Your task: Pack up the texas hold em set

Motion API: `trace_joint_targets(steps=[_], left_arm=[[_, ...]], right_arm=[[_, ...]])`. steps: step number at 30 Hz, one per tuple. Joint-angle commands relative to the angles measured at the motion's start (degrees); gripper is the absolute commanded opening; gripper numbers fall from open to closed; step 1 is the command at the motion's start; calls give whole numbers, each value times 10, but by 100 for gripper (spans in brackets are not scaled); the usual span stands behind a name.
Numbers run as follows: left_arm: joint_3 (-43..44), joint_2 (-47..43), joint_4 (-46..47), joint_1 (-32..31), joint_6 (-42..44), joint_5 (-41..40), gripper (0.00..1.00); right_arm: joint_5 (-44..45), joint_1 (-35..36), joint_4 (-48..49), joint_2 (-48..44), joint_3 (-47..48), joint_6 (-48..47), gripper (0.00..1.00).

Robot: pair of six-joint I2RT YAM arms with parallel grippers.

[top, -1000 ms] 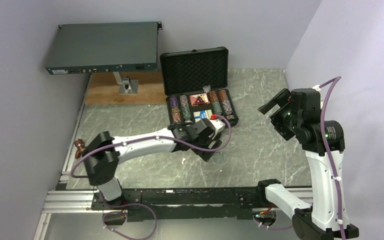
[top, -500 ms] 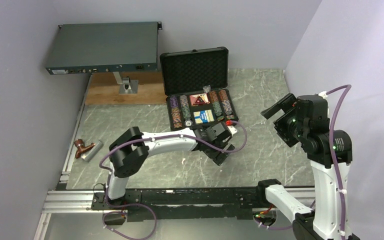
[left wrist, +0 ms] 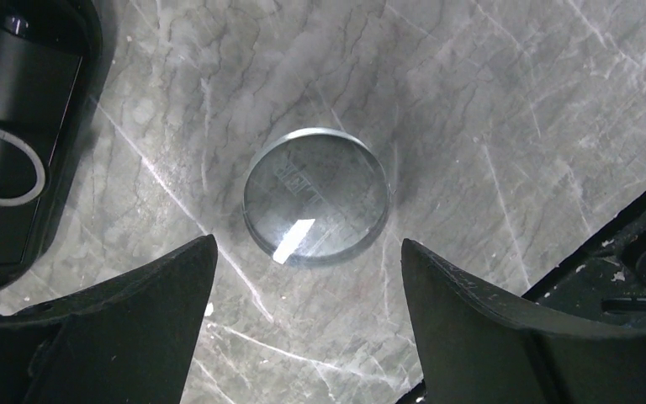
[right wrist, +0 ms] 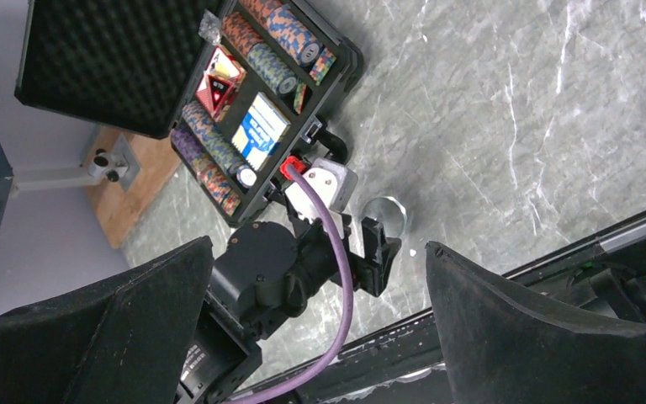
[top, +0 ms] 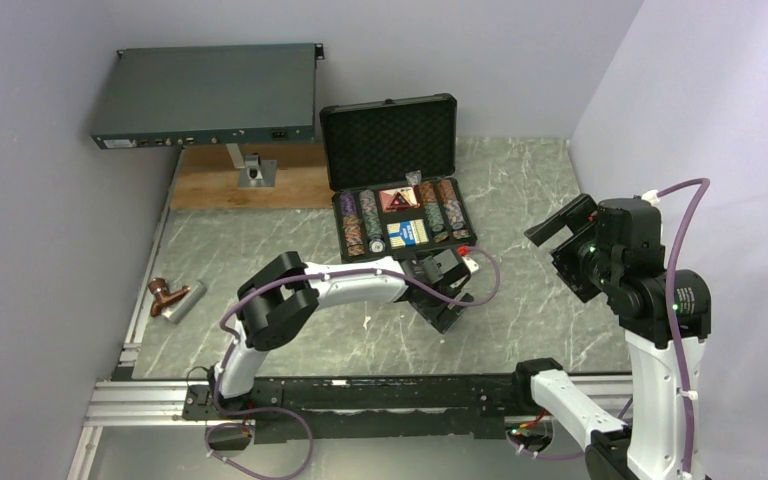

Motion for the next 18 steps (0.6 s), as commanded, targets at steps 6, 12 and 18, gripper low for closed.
trace_joint_targets(steps=[6,12,18], left_arm=[[46,32,-1,-7,7,10,84],[44,41,3,-7,5,9,79],[45,51,3,-7,4,10,73]], right_arm=[[8,-2,-7,1,5,-6,100],[5,-2,1,8,5,-13,100],[5,-2,5,10,1,-19,100]])
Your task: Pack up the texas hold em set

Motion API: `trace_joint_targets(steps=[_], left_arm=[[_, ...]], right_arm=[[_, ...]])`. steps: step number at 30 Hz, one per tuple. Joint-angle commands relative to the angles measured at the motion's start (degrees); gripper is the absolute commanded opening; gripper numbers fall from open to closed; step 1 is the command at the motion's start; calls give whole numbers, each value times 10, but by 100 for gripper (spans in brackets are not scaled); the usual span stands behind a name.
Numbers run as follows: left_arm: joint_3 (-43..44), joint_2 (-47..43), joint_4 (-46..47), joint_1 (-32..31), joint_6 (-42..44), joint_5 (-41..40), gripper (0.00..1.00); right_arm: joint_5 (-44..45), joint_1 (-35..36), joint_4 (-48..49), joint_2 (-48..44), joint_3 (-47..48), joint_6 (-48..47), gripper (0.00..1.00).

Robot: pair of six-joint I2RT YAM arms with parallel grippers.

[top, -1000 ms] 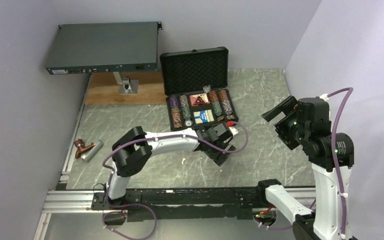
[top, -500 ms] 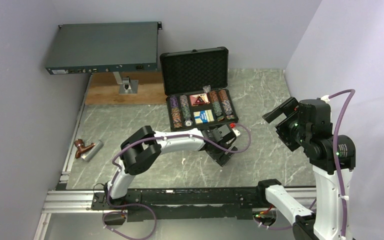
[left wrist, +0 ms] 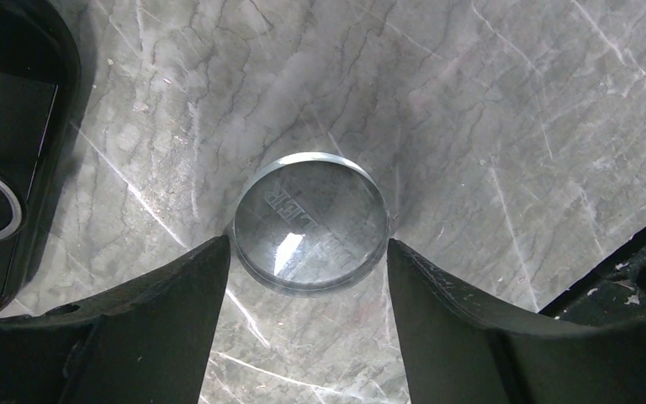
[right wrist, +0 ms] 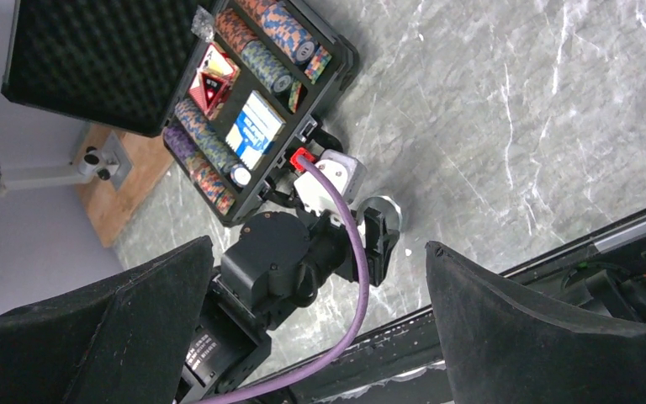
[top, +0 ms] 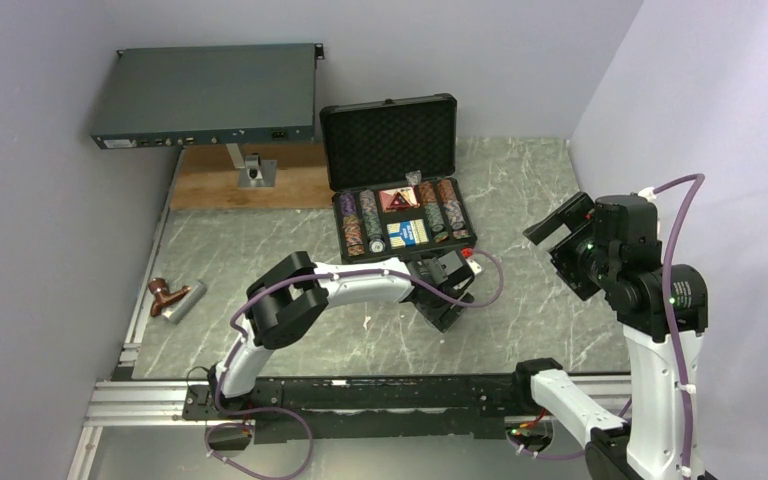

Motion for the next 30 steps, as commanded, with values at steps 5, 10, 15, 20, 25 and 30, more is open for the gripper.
trace_joint_targets(steps=[5,10,15,20,25,30], left_arm=[[24,24,3,-5,1,10,76],[34,35,-3,-5,0,10,80],[41,37,-7,-6,3,10,84],[48,44,-20,-14,7,-36,85],[58,60,-39,-30,18,-78,82],[59,69,-41,-33,17,-93,76]], right_arm=[[6,-2,5,5,2,-19,100],[6,-2,8,7,0,-23,100],[6,-2,9,13,4,-28,100],[4,-2,11,17,6,-29,100],[3,-2,10,20,6,-31,100],[1,-3,8,20,6,-31,100]])
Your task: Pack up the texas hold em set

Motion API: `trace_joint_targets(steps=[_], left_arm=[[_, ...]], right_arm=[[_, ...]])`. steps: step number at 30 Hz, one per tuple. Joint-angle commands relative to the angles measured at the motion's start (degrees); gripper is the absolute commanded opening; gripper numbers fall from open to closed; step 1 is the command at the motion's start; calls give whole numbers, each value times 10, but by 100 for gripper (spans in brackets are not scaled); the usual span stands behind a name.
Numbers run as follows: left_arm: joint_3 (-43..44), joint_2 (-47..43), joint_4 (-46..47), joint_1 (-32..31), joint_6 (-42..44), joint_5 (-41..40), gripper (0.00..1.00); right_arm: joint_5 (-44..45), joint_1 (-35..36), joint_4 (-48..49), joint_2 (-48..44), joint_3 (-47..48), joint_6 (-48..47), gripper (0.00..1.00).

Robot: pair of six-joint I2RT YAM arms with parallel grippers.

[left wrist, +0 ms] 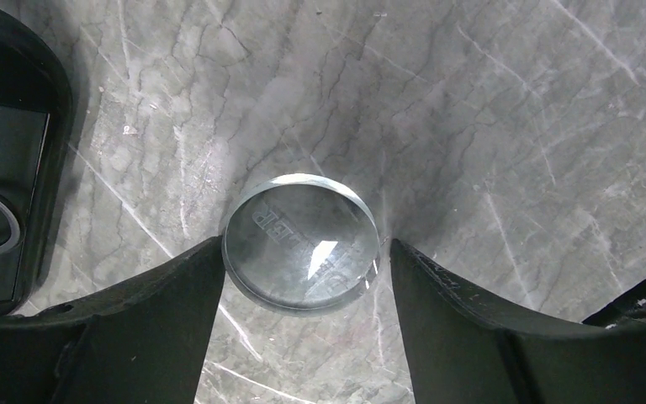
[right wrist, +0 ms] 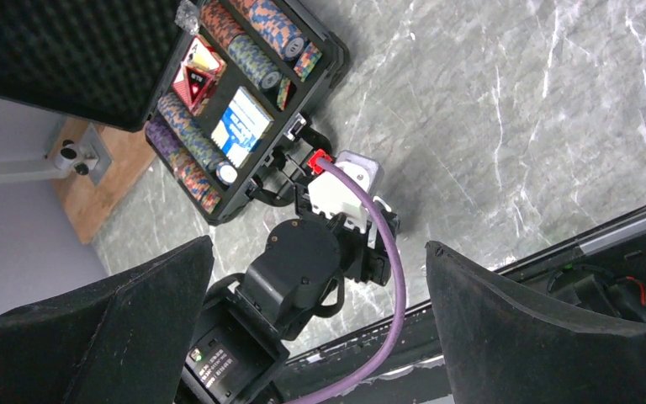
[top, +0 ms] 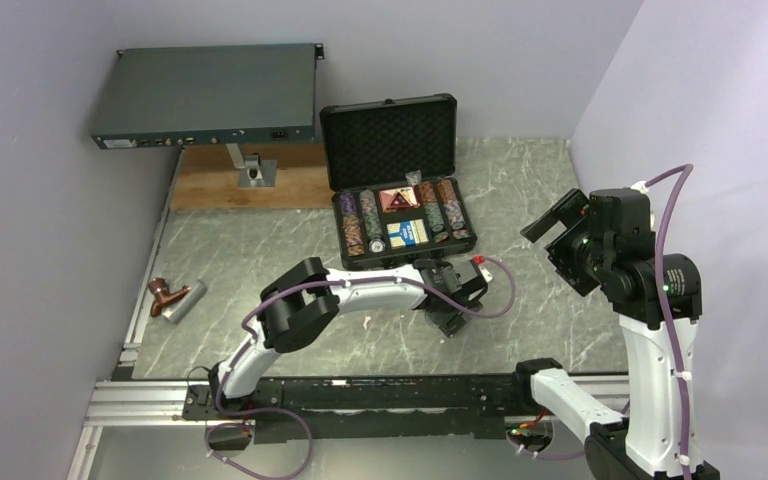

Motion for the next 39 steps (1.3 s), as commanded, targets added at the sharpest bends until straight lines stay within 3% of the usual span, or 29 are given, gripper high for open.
trace_joint_targets(steps=[1,6,20,24,27,39], left_arm=[[2,29,-3,-4,6,-25,74],[4,32,-5,-4,7,-20,51],[-22,-67,-10,-3,12,-25,38],[-35,-102,-7,1,11,-20,12],[-37,-122,-10,3,14,-28,0],[19,-167,-47,48,21,-32,0]], right_arm=[[2,-2,7,0,6,-9,100],[0,-2,7,-1,3,-7,100],[-3,-2,21,6,13,0,100],[-4,-2,27,16,27,2,100],[-4,-2,31,22,34,3,100],[-3,-2,36,15,27,16,100]])
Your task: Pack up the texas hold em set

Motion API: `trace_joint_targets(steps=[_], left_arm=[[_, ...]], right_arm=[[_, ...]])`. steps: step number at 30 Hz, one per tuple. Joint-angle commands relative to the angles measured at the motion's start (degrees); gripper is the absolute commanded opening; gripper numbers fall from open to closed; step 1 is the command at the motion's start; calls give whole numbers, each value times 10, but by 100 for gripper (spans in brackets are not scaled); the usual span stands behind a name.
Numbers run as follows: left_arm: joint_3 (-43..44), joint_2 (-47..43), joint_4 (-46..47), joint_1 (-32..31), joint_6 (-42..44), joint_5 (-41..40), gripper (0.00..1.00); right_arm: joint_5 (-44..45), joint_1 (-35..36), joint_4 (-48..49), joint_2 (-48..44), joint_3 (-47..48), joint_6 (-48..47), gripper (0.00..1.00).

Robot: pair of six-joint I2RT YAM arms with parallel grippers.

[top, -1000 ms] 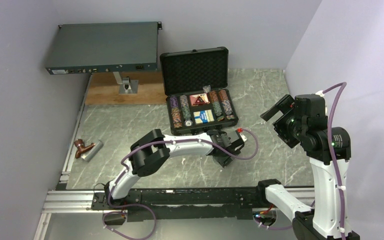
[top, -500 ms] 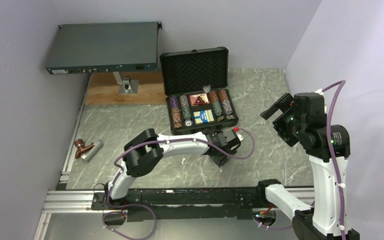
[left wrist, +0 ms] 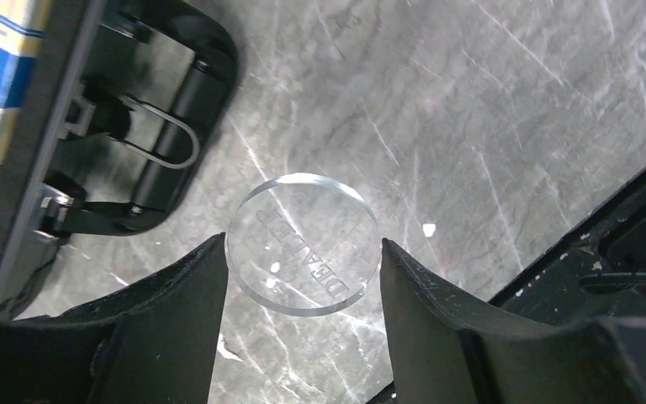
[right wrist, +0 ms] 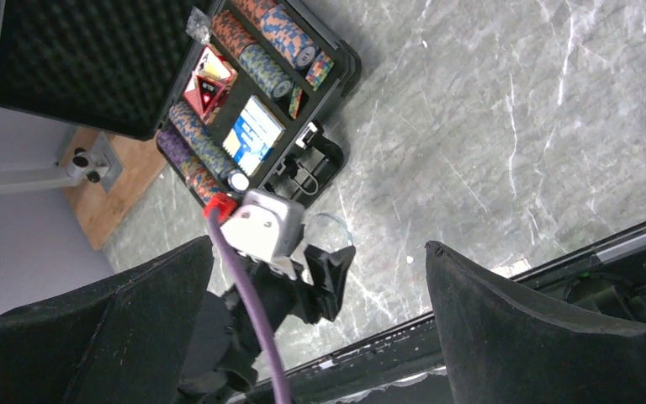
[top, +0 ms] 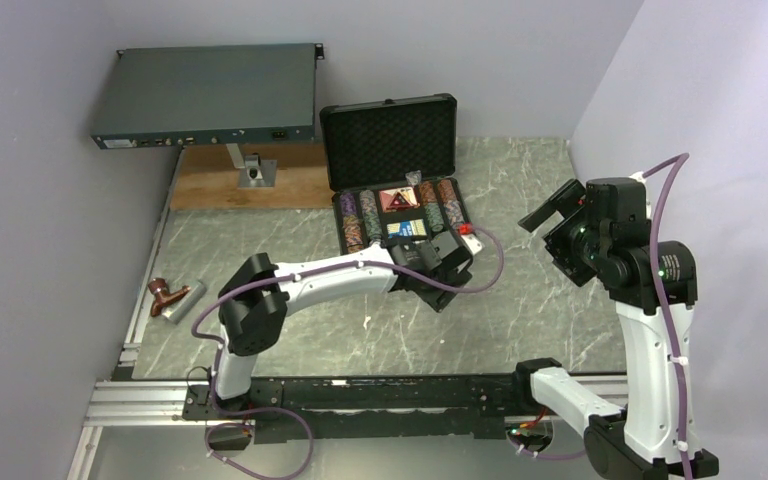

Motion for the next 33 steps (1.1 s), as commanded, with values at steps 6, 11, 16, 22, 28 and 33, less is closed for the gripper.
trace_joint_targets(steps=[6,11,16,22,28,33], left_arm=[[82,-18,-21,71,35,-18,0],[139,21,-39,106,53,-13,0],[178,56,-44,132,60,-9,0],[201,98,-53,150,77,-22,0],[209,115,-57,174,77,-12,0],[208,120,-51,182,82,-5,0]], right_arm=[[-6,-2,27,-14,-3,15,100],[-10,-1,25,-14,-7,18,100],[-10,-2,21,-14,-6,19,100],[-9,-2,18,-21,-15,21,100],[-12,-2,17,-28,-27,26,100],[-12,-2,18,-28,-28,27,100]])
